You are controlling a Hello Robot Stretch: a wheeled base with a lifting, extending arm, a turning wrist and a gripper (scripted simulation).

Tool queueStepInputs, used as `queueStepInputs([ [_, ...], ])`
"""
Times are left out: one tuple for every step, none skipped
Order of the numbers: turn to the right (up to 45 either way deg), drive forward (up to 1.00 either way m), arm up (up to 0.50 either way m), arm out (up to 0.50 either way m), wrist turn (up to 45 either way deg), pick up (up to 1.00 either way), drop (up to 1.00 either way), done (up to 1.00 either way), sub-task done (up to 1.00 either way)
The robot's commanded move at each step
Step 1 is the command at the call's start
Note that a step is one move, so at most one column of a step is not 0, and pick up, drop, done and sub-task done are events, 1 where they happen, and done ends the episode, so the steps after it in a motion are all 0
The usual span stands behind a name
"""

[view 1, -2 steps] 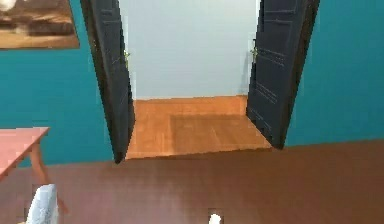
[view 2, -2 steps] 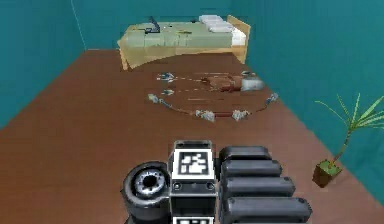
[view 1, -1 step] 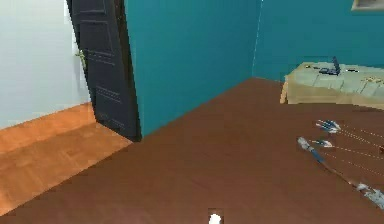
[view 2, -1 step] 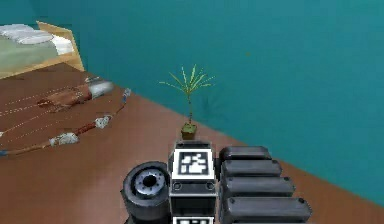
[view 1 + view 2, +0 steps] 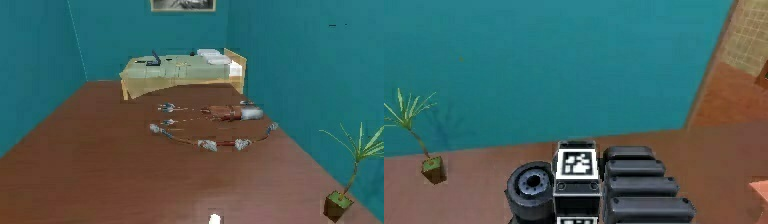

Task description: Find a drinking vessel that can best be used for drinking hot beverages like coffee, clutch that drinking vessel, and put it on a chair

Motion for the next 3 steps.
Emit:
queueStepInputs([
  [21.0, 0.00, 0.00, 0.00, 0.0, 0.00, 0.00, 0.00, 0.00],
  [-45.0, 0.00, 0.00, 0.00, 0.0, 0.00, 0.00, 0.00, 0.00],
  [-45.0, 0.00, 0.00, 0.00, 0.0, 0.00, 0.00, 0.00, 0.00],
])
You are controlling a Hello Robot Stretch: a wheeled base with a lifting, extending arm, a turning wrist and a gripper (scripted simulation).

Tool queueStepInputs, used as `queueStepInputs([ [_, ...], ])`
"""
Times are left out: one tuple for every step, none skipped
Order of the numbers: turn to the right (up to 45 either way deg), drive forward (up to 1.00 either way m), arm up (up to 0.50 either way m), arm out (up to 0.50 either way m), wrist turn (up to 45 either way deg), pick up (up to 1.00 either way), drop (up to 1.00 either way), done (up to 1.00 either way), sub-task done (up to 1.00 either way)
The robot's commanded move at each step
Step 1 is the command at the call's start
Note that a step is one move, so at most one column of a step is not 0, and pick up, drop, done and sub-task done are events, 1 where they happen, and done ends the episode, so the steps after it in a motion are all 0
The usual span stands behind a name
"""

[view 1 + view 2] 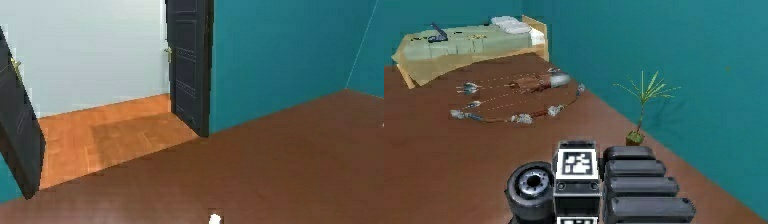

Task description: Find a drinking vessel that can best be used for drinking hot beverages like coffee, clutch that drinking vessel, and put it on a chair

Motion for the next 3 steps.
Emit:
queueStepInputs([
  [-39.0, 0.00, 0.00, 0.00, 0.0, 0.00, 0.00, 0.00, 0.00],
  [45.0, 0.00, 0.00, 0.00, 0.0, 0.00, 0.00, 0.00, 0.00],
  [45.0, 0.00, 0.00, 0.00, 0.0, 0.00, 0.00, 0.00, 0.00],
])
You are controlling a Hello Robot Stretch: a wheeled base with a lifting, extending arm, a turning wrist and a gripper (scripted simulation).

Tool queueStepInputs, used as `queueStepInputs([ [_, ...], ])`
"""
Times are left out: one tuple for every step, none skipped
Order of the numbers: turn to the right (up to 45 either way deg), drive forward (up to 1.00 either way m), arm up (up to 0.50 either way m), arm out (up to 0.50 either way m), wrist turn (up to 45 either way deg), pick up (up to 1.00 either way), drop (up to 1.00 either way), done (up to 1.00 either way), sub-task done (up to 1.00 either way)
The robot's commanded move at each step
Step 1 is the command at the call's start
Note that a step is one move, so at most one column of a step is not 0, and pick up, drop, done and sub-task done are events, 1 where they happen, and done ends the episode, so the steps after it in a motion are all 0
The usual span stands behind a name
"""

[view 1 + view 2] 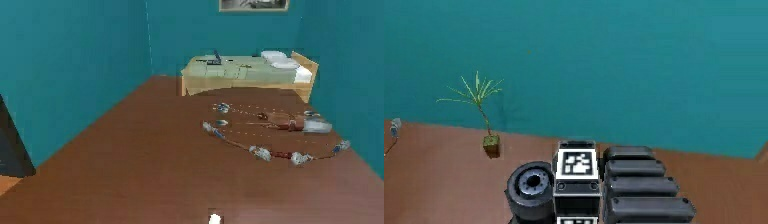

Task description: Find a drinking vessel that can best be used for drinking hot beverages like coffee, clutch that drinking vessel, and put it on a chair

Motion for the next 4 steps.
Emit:
queueStepInputs([
  [45.0, 0.00, 0.00, 0.00, 0.0, 0.00, 0.00, 0.00, 0.00],
  [9.0, 0.00, 0.00, 0.00, 0.0, 0.00, 0.00, 0.00, 0.00],
  [3.0, 0.00, 0.00, 0.00, 0.0, 0.00, 0.00, 0.00, 0.00],
  [-45.0, 0.00, 0.00, 0.00, 0.0, 0.00, 0.00, 0.00, 0.00],
])
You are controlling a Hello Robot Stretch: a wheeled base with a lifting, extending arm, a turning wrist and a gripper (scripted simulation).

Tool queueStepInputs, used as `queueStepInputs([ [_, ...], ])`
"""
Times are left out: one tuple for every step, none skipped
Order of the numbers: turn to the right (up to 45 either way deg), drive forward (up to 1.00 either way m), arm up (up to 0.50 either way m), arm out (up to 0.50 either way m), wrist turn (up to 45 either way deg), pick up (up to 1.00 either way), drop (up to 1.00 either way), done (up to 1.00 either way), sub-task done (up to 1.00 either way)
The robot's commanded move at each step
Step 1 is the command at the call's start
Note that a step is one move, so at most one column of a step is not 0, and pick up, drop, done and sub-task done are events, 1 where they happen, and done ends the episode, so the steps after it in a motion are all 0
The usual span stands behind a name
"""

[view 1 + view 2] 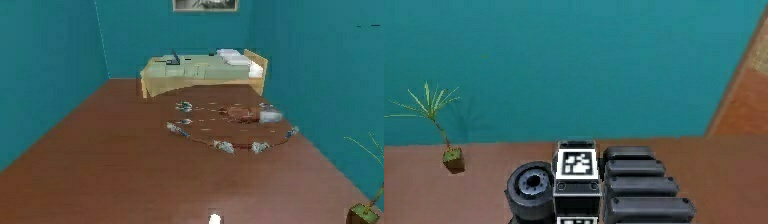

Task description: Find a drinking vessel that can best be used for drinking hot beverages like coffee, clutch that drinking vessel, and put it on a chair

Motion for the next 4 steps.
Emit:
queueStepInputs([
  [-45.0, 0.00, 0.00, 0.00, 0.0, 0.00, 0.00, 0.00, 0.00],
  [-45.0, 0.00, 0.00, 0.00, 0.0, 0.00, 0.00, 0.00, 0.00],
  [-27.0, 0.00, 0.00, 0.00, 0.0, 0.00, 0.00, 0.00, 0.00],
  [45.0, 0.00, 0.00, 0.00, 0.0, 0.00, 0.00, 0.00, 0.00],
])
